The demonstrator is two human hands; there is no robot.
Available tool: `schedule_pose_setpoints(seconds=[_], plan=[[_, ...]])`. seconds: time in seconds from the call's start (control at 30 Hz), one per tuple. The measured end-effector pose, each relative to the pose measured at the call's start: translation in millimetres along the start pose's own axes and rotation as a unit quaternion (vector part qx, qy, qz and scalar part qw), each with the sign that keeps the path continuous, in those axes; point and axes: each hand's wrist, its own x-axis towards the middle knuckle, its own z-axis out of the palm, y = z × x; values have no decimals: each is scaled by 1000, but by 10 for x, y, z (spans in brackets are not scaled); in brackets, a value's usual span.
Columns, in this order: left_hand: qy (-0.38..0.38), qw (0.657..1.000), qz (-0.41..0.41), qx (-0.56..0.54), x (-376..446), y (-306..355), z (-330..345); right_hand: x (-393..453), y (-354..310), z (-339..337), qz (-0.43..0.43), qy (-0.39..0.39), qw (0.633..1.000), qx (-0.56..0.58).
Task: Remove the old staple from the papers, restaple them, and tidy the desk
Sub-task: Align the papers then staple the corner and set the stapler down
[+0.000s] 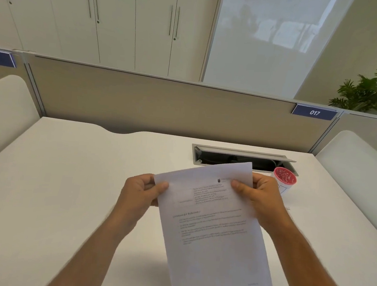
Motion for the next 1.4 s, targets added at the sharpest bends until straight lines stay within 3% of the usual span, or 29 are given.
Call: schedule_pose_setpoints(seconds=[0.27, 0.53, 0.63, 0.7, 0.77, 0.83, 0.9, 1.2, 1.4], plan=[[54, 997, -17, -53, 17, -107, 158, -24, 241, 69, 70, 47, 993, 78], [140, 988, -7, 62, 134, -283, 188, 101, 597, 131, 135, 8, 978, 160], [166, 981, -10, 98, 221, -388, 172, 292, 832, 76, 149, 81, 972, 163], [181, 977, -13, 111, 254, -442, 152, 459, 1044, 9, 139, 176, 971, 86], [192, 974, -18, 117, 290, -493, 134, 658, 1267, -76, 133, 233, 961, -68], [197, 973, -24, 115, 339, -538, 118, 854, 1462, -153, 149, 231, 935, -226], [200, 972, -31, 115, 387, -578, 107, 1010, 1606, -194, 173, 218, 912, -303], [199, 972, -48, 117, 490, -672, 116, 1378, 1806, 2, 263, 204, 856, -396], [193, 973, -46, 117, 504, -675, 145, 1419, 1854, -21, 230, 213, 865, -391]])
